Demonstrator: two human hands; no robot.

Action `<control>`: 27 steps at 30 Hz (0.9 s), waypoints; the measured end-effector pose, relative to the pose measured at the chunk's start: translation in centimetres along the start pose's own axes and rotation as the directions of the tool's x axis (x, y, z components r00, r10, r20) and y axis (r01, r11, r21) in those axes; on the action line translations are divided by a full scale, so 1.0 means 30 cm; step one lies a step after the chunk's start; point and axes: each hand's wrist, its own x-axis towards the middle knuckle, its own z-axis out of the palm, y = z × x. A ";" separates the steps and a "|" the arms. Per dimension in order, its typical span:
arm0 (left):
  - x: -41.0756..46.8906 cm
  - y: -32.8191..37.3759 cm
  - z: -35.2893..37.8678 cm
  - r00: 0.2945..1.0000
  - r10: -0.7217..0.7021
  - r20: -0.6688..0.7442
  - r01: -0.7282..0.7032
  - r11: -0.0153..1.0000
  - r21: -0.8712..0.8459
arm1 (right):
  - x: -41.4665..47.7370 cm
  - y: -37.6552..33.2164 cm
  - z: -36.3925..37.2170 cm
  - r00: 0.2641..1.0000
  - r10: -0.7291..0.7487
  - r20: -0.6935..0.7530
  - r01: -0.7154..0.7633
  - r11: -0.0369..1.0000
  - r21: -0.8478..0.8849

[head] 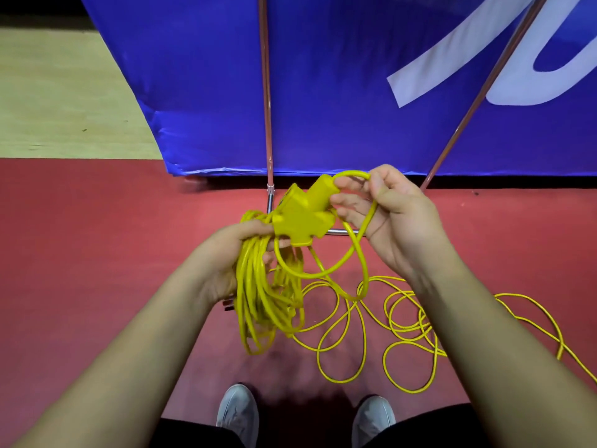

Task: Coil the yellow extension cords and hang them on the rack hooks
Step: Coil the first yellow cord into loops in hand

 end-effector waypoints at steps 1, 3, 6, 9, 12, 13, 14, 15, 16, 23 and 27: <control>0.003 -0.001 -0.002 0.998 -0.003 0.068 0.007 0.999 -0.053 | 0.000 -0.003 -0.005 1.000 0.010 0.004 -0.010 0.999 0.033; 0.014 -0.009 -0.008 0.986 0.023 0.167 -0.005 0.994 -0.107 | -0.001 -0.001 -0.014 0.999 0.033 0.037 -0.036 0.997 0.073; 0.028 -0.010 -0.011 0.975 0.065 0.213 -0.036 0.989 -0.140 | -0.004 -0.001 -0.033 0.987 0.080 0.137 -0.091 0.993 0.074; 0.023 0.006 -0.012 0.977 0.136 0.166 -0.111 0.982 -0.152 | -0.011 0.004 -0.058 0.945 0.135 0.300 -0.124 0.991 -0.055; 0.027 0.002 -0.014 0.989 0.127 0.072 -0.119 0.988 -0.101 | -0.026 0.030 -0.047 0.866 0.278 0.415 -0.210 0.956 -0.204; 0.028 -0.004 -0.013 0.991 0.129 0.042 -0.125 0.989 -0.079 | -0.028 0.039 -0.036 0.857 0.331 0.394 -0.237 0.933 -0.269; 0.026 -0.008 -0.009 0.991 0.135 0.008 -0.134 0.989 -0.059 | -0.029 0.044 -0.022 0.858 0.378 0.348 -0.256 0.902 -0.347; 0.022 -0.011 -0.002 0.989 0.147 -0.032 -0.148 0.988 -0.038 | -0.032 0.050 -0.004 0.861 0.411 0.298 -0.266 0.865 -0.425; 0.014 -0.012 0.009 0.983 0.165 -0.077 -0.167 0.986 -0.020 | -0.037 0.057 0.017 0.862 0.436 0.257 -0.273 0.828 -0.490; -0.007 -0.007 0.016 0.914 0.366 -0.175 -0.318 0.915 0.250 | -0.022 0.193 0.085 0.961 0.265 -0.076 -0.232 0.630 -0.741; -0.006 0.037 -0.057 0.908 0.379 -0.180 -0.265 0.851 0.453 | 0.039 0.077 0.010 0.971 0.223 -0.092 -0.241 0.892 -0.382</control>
